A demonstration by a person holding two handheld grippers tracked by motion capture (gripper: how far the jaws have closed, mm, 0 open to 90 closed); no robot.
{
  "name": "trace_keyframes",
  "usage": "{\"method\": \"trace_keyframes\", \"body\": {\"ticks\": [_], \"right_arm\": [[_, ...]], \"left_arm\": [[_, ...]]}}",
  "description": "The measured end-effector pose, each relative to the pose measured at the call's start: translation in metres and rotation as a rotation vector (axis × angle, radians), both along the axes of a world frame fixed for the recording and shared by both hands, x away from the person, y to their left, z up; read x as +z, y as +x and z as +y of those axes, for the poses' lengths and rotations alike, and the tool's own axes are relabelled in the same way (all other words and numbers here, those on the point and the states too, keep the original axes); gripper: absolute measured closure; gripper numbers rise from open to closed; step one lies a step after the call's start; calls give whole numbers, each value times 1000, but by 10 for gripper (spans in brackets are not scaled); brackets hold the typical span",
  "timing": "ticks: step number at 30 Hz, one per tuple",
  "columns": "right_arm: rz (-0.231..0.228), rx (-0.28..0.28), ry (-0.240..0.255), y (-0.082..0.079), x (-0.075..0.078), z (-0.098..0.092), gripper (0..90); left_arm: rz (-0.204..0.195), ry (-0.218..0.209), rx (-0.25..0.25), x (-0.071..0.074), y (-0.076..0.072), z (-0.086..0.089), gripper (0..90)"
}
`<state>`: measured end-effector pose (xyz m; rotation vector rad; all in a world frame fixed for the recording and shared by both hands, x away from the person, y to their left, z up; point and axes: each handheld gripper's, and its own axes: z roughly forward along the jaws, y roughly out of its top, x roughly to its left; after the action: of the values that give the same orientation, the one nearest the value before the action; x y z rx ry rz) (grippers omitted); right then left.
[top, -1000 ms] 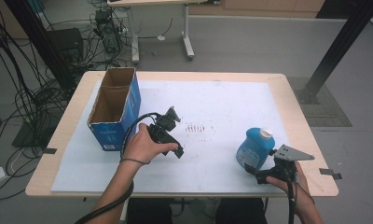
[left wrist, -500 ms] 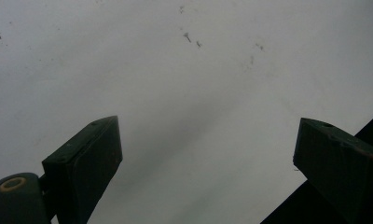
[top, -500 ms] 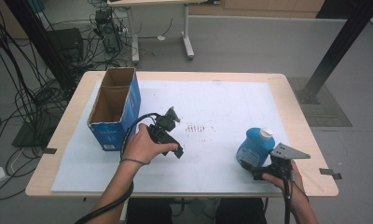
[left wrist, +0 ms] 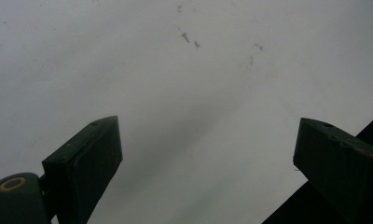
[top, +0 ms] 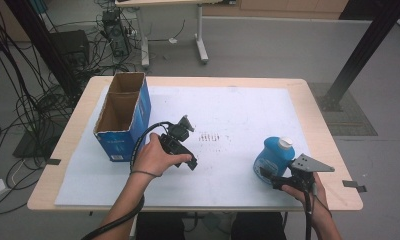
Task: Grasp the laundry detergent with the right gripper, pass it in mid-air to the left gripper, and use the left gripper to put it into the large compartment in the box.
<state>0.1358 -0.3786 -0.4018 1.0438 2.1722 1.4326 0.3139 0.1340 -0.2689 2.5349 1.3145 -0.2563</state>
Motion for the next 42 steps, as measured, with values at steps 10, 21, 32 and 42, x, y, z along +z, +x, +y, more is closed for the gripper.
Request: {"method": "trace_keyframes", "body": {"ticks": [10,21,32,42], "right_arm": [[-17,-13,-8,-3,-1,2,396],[-28,-20,-8,-5,-3,3,401],[-29,-28,-6,-7,-3,4,404],[-21,-29,-9,-6,-1,4,405]], "left_arm": [[3,-1,7,-1,-1,0,83],[5,-9,9,-3,-2,1,83],[6,-20,12,-4,-3,3,84],[4,-23,15,-4,-5,4,83]]}}
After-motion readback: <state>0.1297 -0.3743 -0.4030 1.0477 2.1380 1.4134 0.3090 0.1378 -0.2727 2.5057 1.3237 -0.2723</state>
